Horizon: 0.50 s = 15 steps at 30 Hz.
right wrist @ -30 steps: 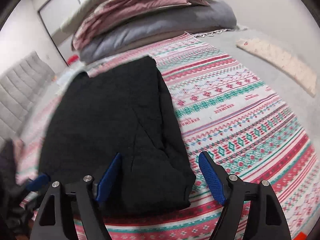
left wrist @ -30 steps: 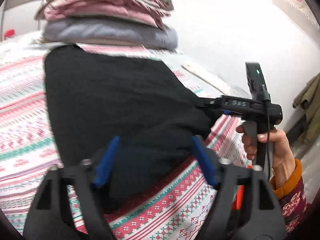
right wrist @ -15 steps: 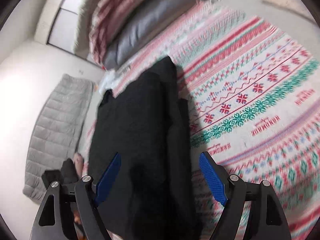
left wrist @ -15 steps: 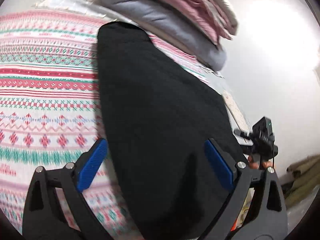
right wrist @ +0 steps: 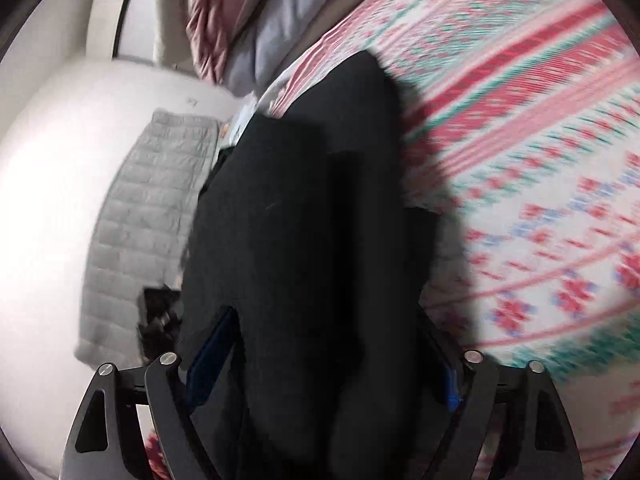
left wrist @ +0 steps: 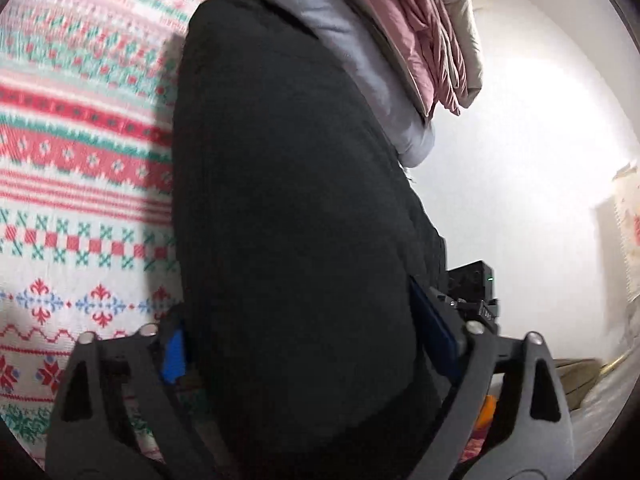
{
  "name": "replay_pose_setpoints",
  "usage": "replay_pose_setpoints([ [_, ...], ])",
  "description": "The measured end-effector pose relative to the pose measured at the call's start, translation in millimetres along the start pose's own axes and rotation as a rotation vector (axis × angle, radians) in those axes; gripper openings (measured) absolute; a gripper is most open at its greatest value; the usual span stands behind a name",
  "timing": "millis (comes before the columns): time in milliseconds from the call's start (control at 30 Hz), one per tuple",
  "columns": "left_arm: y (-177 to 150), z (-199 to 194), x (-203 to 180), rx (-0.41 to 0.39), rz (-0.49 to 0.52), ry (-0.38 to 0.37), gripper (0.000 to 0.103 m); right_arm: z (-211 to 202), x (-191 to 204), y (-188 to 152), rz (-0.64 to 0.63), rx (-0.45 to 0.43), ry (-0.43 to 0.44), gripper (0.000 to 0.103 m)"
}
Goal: Fold large clothes
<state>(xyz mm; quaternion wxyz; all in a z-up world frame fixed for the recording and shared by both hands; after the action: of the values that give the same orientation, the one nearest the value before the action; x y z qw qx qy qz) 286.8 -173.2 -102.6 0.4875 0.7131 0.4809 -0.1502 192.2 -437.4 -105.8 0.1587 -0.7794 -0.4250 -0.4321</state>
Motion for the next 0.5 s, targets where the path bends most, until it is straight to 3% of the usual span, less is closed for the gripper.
replay_pose_setpoints([
  [33,1.5,-2.3,-6.5,-0.01,0.02,0.013,0.082,3.0,2.6,-1.9,0.012,0.0,-0.008,0.064],
  [133,12.7,-5.0,-35.0,-0.034,0.086,0.009,0.072,-9.8,8.9,-6.8,0.027,-0.038,0.04,0.044],
  [233,26.9,-2.0,-72.1,-0.048,0.151,-0.037,0.066,-34.6,26.5,-17.4,-0.017,-0.098,0.107,0.041],
  [433,71.2,26.1,-140.6,-0.052,0.253,-0.148,0.066,-108.4,56.8,-22.2,-0.1,-0.278,0.09,0.041],
  [500,89.4,47.4,-155.4,-0.037,0.293,-0.148,0.068,-142.4,62.5,-15.1,-0.116,-0.355,0.069,0.041],
])
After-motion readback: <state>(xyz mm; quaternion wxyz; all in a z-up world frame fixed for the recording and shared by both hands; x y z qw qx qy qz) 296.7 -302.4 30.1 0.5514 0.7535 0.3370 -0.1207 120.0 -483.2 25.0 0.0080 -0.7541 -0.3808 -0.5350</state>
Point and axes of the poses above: each gripper's, at about its wrist camera, not at the fingertips, and z roughly the way its jaws point, x to its left, y to its top, the point moved 6 cm from there along z, roughly the way its jaws point, and after that the axes turned 11 degrees about z, right-handed, at the moved point
